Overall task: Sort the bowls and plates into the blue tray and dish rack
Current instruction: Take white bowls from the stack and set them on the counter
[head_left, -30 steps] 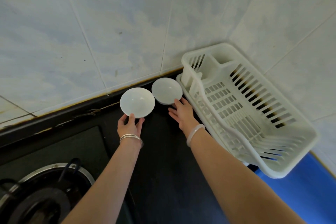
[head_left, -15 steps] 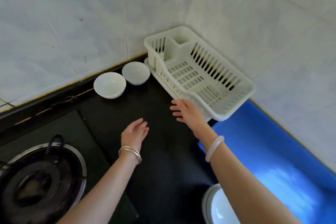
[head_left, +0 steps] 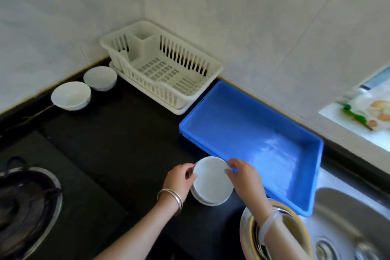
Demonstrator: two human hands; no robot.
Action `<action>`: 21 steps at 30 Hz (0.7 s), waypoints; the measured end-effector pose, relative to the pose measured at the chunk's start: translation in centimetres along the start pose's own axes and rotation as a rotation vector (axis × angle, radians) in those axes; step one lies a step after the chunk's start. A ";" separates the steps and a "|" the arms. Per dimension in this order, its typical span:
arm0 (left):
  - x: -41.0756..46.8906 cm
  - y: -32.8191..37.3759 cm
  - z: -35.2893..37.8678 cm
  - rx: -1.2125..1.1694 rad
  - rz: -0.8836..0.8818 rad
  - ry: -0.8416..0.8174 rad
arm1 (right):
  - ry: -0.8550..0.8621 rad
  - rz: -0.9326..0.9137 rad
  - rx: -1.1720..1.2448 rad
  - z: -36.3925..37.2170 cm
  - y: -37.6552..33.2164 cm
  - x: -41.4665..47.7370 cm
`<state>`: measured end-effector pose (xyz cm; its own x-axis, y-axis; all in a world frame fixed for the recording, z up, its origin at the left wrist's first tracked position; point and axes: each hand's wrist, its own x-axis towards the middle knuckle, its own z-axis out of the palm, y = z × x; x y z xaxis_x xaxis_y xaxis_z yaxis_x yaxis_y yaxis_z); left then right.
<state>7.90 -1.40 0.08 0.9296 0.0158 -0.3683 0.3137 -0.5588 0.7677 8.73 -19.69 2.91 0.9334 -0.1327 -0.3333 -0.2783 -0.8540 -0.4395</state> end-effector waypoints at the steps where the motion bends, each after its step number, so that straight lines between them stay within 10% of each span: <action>1: -0.3 0.1 0.2 0.019 -0.008 0.008 | 0.010 0.005 -0.001 0.2 0.4 -0.3; 21: -1.1 1.5 1.4 -0.013 -0.135 0.105 | 0.165 0.119 0.150 -2.4 0.9 -2.7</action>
<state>7.03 -3.42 0.91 0.8936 0.1774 -0.4123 0.4392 -0.5351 0.7216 6.52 -21.27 5.38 0.9130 -0.3188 -0.2545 -0.4074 -0.7449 -0.5284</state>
